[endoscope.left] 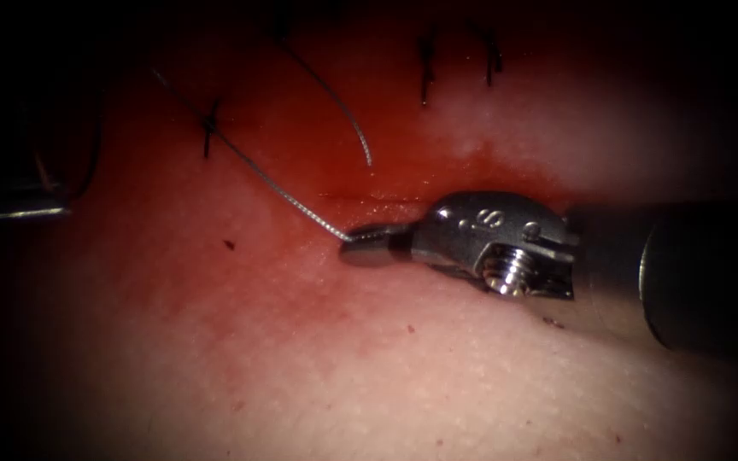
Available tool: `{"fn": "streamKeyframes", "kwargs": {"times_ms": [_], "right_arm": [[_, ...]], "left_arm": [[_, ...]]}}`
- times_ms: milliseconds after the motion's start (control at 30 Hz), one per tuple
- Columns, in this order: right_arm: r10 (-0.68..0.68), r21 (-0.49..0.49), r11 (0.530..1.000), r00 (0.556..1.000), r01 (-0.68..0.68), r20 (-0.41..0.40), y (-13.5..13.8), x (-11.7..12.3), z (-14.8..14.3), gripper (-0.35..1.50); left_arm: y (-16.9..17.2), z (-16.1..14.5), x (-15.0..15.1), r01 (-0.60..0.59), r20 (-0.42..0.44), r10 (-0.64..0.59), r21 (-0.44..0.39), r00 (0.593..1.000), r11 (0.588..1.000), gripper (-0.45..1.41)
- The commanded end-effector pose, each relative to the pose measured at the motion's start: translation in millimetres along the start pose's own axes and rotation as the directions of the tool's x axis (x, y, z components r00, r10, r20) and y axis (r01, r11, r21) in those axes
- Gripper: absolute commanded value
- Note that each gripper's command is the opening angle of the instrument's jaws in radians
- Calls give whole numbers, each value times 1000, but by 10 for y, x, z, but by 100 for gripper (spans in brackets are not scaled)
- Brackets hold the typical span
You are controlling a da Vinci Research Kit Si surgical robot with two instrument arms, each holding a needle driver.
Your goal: Wound Closure
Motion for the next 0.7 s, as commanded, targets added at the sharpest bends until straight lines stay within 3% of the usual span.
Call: {"fn": "streamKeyframes", "kwargs": {"times_ms": [33, 200, 433, 600, 633, 667, 700], "right_arm": [[6, 18, 1000, 1000, -6, -10, -23, 11, -6, -35], [14, 38, 999, 1000, -14, 2, -77, 22, -33, -35], [42, 68, 997, 999, -44, 30, -143, 28, -49, -35], [35, 81, 996, 999, -37, 20, -157, 33, -49, -35], [-25, 89, 996, 1000, 25, 4, -153, 34, -47, -35], [-60, 87, 994, 998, 62, -15, -149, 36, -45, -30], [-93, 89, 991, 995, 96, -42, -141, 39, -43, 34]], "left_arm": [[2, 11, 3, -3, 4, 3, -8, 1000, 1000, -45], [37, 30, 16, -11, 44, 12, -26, 999, 1000, -45], [55, 26, 26, -10, 55, 11, -24, 998, 1000, -45], [62, 23, 32, -13, 58, 14, -20, 998, 1000, -45], [62, 23, 32, -19, 58, 20, -21, 998, 1000, -45], [61, 23, 31, -19, 58, 21, -21, 998, 1000, -45], [61, 23, 31, -20, 60, 21, -24, 998, 1000, -45]]}}
